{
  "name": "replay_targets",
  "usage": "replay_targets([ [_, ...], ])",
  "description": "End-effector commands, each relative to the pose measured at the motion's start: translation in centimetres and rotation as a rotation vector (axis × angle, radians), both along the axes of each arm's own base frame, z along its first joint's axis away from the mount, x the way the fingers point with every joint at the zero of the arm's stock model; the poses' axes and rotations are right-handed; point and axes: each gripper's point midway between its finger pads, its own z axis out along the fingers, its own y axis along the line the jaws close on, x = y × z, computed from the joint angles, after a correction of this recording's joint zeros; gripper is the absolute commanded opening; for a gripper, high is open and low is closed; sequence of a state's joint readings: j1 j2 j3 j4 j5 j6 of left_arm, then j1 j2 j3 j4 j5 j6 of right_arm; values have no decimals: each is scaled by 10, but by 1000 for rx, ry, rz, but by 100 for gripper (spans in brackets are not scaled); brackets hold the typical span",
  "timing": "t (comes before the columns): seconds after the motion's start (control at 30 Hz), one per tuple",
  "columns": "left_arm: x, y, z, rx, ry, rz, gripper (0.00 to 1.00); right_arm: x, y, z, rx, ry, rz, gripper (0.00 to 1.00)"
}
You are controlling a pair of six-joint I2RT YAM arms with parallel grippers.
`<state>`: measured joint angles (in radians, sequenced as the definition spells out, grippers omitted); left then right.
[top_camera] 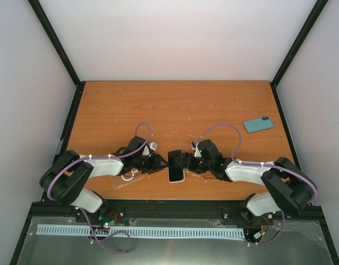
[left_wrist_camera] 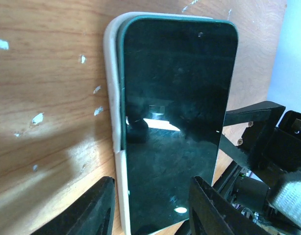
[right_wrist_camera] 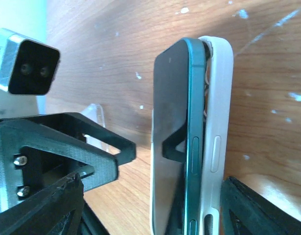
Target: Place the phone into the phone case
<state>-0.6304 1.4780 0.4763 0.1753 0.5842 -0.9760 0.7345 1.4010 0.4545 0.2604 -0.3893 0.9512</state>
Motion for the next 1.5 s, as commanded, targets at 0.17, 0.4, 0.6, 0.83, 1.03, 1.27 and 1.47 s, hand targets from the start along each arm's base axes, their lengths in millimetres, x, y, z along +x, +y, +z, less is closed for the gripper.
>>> replay_targets([
  [0.17, 6, -10, 6, -34, -57, -30, 41, -3, 21, 26, 173, -13, 46, 75],
  [0.4, 5, -10, 1, -30, -50, -34, 41, -8, 26, 18, 194, 27, 72, 69],
  [0.6, 3, -9, -3, -25, -44, -35, 41, -9, 26, 9, 168, 37, 84, 58],
  [0.83, 2, -7, -8, -10, -32, -29, 41, -6, 16, -6, 72, 35, 58, 39],
  [1.03, 1, -7, -10, -6, -24, -33, 41, -3, 11, -12, 17, 22, 49, 24],
  [1.27, 1, -5, -1, -6, -37, -29, 42, 0, 5, -11, -18, -16, 40, 5],
  [1.47, 2, -1, 35, -41, -103, -11, 51, 1, 5, 18, 56, -103, 37, 3],
])
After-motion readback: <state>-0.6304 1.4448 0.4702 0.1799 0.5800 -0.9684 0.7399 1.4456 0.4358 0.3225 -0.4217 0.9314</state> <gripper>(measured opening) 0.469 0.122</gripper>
